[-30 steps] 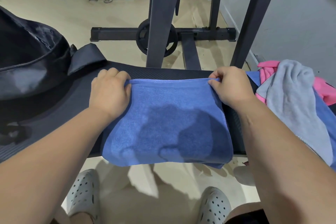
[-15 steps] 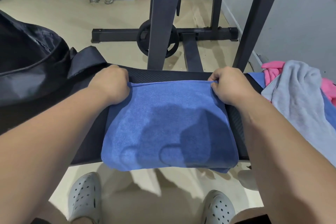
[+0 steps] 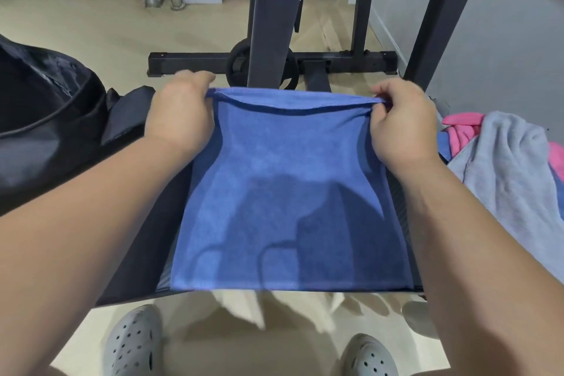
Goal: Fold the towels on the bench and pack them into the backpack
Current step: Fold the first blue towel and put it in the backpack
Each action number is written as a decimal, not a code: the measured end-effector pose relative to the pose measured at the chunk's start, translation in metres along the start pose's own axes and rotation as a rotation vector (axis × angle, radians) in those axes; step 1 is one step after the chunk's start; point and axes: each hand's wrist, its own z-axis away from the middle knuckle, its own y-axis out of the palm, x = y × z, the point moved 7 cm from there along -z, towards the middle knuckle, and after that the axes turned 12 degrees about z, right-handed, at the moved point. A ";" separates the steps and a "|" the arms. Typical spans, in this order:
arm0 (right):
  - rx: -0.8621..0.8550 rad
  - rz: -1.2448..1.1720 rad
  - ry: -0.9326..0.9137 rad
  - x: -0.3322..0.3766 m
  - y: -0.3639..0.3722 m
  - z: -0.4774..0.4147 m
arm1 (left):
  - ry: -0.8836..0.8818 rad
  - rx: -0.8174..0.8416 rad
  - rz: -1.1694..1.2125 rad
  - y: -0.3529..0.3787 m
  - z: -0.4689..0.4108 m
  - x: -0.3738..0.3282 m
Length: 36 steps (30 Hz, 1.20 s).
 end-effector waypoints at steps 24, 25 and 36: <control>0.583 0.218 -0.257 0.003 -0.060 0.121 | 0.235 0.188 -0.178 -0.051 0.148 -0.018; 0.607 0.238 -0.254 0.003 -0.058 0.124 | 0.234 0.201 -0.187 -0.048 0.152 -0.017; 0.787 0.320 -0.199 -0.002 -0.036 0.145 | 0.054 0.309 -0.128 -0.028 0.166 0.001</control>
